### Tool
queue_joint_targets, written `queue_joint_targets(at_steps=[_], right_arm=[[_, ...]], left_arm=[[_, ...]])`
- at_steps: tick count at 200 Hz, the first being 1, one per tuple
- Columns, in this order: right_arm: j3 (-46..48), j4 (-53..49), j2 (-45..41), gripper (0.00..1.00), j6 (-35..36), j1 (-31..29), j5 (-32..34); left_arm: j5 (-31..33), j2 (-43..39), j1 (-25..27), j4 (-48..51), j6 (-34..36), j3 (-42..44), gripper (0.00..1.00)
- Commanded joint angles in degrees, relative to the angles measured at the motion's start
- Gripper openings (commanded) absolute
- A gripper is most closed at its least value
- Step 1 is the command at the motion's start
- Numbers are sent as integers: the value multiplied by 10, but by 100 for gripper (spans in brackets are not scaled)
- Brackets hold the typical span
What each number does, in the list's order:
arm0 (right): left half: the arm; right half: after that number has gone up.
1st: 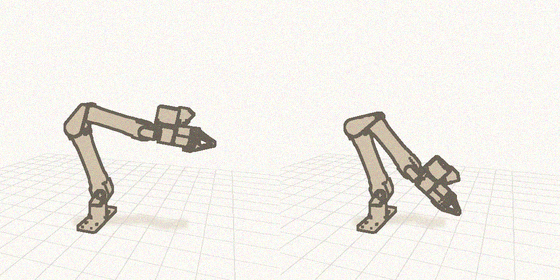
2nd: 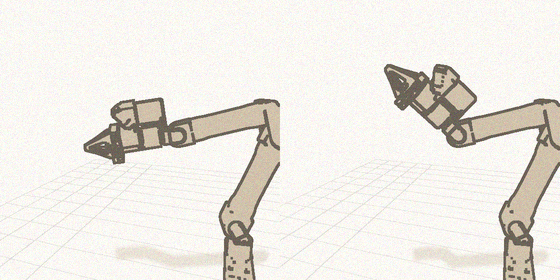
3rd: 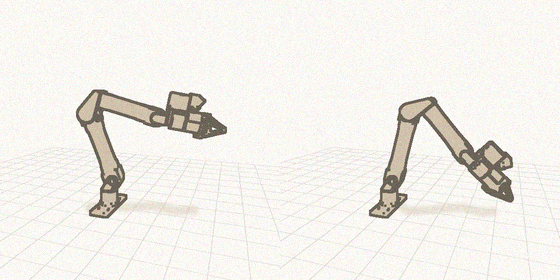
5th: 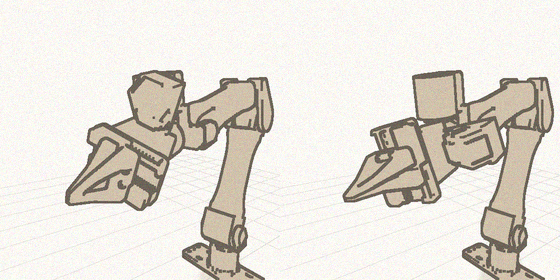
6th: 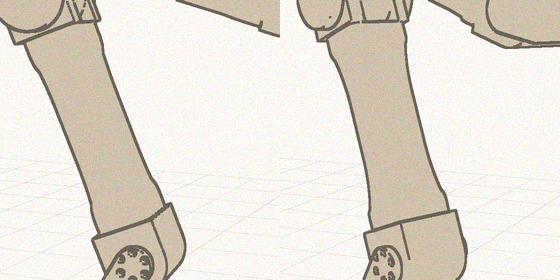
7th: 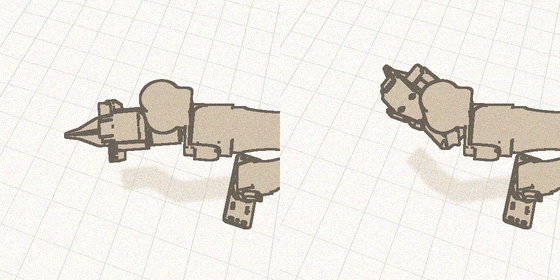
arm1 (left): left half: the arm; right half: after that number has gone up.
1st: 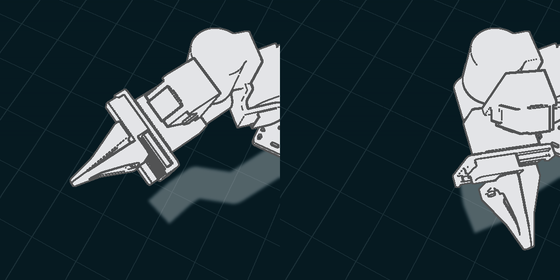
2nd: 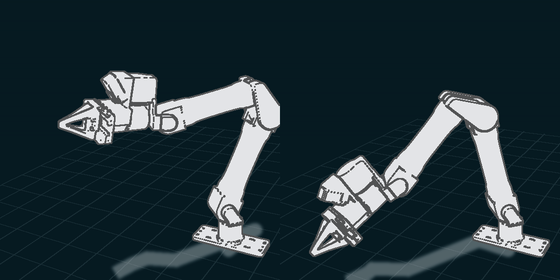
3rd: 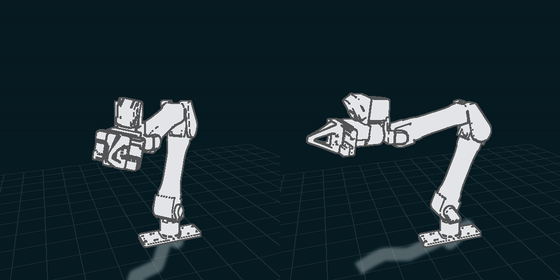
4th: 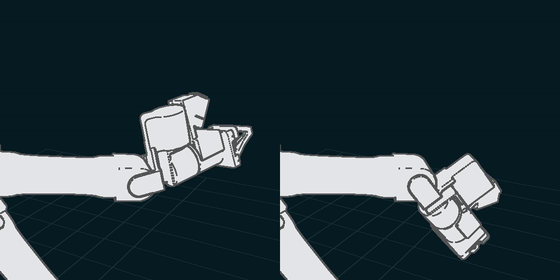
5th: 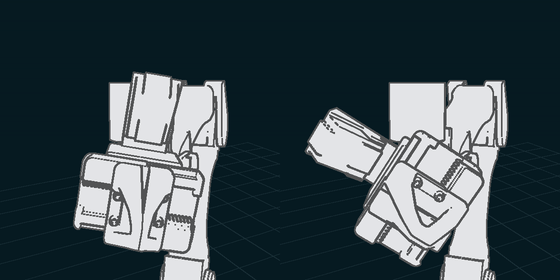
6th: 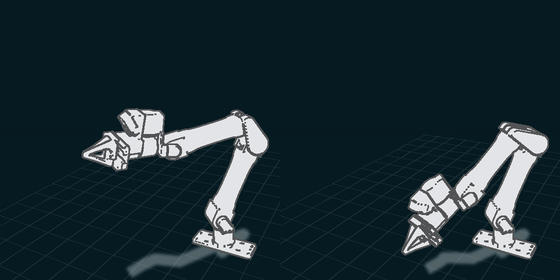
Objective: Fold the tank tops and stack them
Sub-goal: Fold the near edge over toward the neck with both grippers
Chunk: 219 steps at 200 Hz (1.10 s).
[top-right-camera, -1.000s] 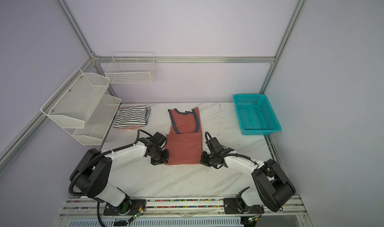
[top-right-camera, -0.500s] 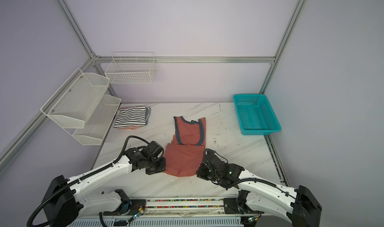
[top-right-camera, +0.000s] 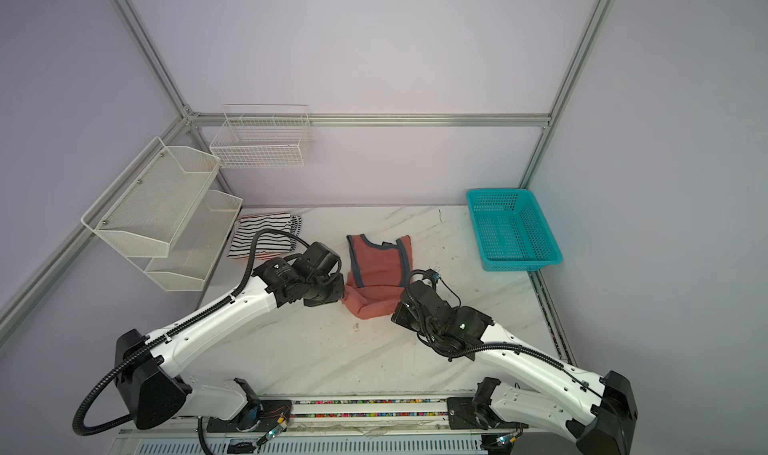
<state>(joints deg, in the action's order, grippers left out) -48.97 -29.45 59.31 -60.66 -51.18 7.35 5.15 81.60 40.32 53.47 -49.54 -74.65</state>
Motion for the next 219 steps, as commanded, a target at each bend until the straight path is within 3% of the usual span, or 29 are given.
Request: queue_joint_targets(at_steps=[1, 35, 58, 95, 174, 219], right_arm=[[-28, -16, 15, 0, 51, 58, 5], [-88, -7, 69, 0, 162, 167, -53], [-137, 5, 138, 0, 218, 214, -96], [-231, 5, 272, 0, 291, 289, -191], [-374, 61, 459, 0, 330, 357, -278], [-442, 83, 568, 0, 335, 382, -318]], left_arm=[[27, 29, -27, -15, 50, -74, 0], [-20, 80, -77, -34, 78, -115, 0], [-57, 124, -98, -47, 96, -157, 0], [-65, 205, -122, -48, 130, -244, 0], [-125, 389, -179, -39, 170, -446, 0], [-146, 480, -206, -32, 175, -545, 9]])
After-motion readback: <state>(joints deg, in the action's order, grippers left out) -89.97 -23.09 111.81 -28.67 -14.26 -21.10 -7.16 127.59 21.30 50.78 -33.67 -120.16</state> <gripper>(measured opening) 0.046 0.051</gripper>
